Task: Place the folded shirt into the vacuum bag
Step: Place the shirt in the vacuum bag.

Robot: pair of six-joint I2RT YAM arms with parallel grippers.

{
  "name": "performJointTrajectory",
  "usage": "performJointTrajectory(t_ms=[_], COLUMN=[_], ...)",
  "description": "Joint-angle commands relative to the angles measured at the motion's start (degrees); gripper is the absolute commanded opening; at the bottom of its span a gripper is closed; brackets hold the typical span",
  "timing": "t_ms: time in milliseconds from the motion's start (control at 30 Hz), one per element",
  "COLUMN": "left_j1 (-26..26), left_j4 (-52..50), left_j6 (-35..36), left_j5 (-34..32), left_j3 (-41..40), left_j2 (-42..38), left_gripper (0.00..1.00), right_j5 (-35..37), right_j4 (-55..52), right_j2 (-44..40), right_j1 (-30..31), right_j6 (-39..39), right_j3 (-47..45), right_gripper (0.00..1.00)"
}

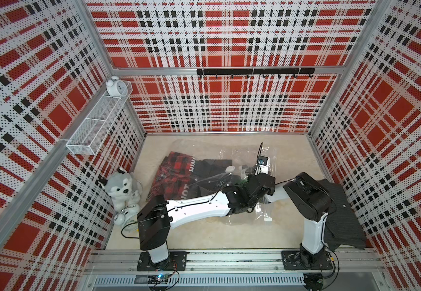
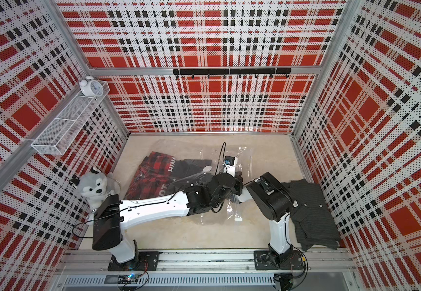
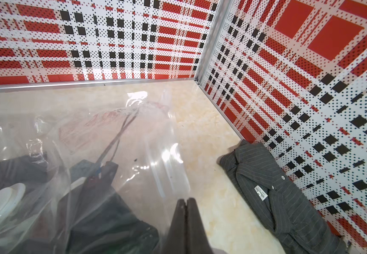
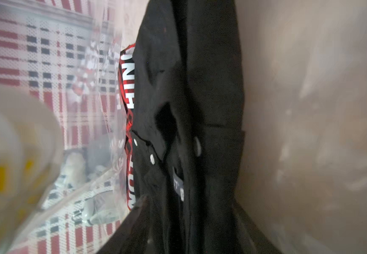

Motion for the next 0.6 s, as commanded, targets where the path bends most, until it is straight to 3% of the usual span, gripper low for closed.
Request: performJointTrajectory(t_ms=[0,200,367,567], left_j1=[0.7,1.7,2.3,3.0], left_j4=[3.8,4.6,5.7,6.5], left_j6=[-0.1,-0.1,-0.5,-0.8], left_j5=[1.6,1.9,2.8,3.8], left_j3=[-1.2,-2.7,-4.2,-4.9], left_j2=[-1.3,-1.7,-1.4,0.1], left_gripper=[0.0,0.0,0.0,0.0], right_j5=[2.2,2.6,4.9,4.9], right_j4=[-6.4,-9.3,-18.6,-20.4], right_j2=[-5.3,-12.8,-21.1,-22.6], right_j1=[-0.6,-3.8,-6.7,-11.8], right_j6=[-5.6,-8.5,-13.0,-15.2], right_j3=[-2.6,-10.3,-13.2,-15.5], right_gripper=[0.63,0.69,0.76,0.75])
